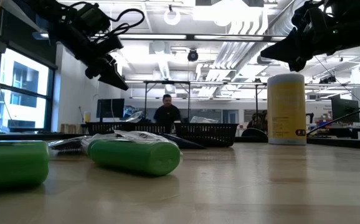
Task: Pick & Place Travel size toiletries
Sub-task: Put the black hairbrush into the left black bin
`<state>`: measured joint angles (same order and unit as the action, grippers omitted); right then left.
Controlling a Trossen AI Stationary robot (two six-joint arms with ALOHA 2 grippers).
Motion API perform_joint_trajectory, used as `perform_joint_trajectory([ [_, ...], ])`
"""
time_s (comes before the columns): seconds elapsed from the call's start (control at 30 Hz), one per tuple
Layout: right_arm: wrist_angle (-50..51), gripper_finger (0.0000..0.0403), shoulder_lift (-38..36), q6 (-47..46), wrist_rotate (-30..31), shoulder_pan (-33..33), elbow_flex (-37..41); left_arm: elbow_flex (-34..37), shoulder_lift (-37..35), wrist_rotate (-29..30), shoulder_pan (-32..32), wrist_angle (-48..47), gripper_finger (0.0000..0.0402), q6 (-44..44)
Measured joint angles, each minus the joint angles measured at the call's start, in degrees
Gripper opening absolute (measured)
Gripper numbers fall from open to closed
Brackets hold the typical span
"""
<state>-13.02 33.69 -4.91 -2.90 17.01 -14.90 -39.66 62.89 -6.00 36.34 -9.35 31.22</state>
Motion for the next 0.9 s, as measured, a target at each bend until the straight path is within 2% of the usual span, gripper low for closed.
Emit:
perform_joint_trajectory([
  [0.23,0.1,0.0002,0.0,0.1,0.0,0.0,0.0,0.0,0.0,-2.0,-2.3,2.6,0.0035,0.1],
  [0.37,0.9,0.0002,0.0,0.1,0.0,0.0,0.0,0.0,0.0,1.3,-8.8,4.3,0.0035,1.8],
  [0.5,1.3,0.0002,0.0,0.1,0.0,0.0,0.0,0.0,0.0,4.4,-15.2,1.8,0.0035,1.2],
  [0.7,1.3,0.0002,0.0,0.1,0.0,0.0,0.0,0.0,0.0,5.4,-23.9,-3.2,0.0035,-3.8],
  [0.9,1.3,0.0002,0.0,0.1,0.0,0.0,0.0,0.0,0.0,12.5,-32.2,-5.5,0.0035,-8.8],
])
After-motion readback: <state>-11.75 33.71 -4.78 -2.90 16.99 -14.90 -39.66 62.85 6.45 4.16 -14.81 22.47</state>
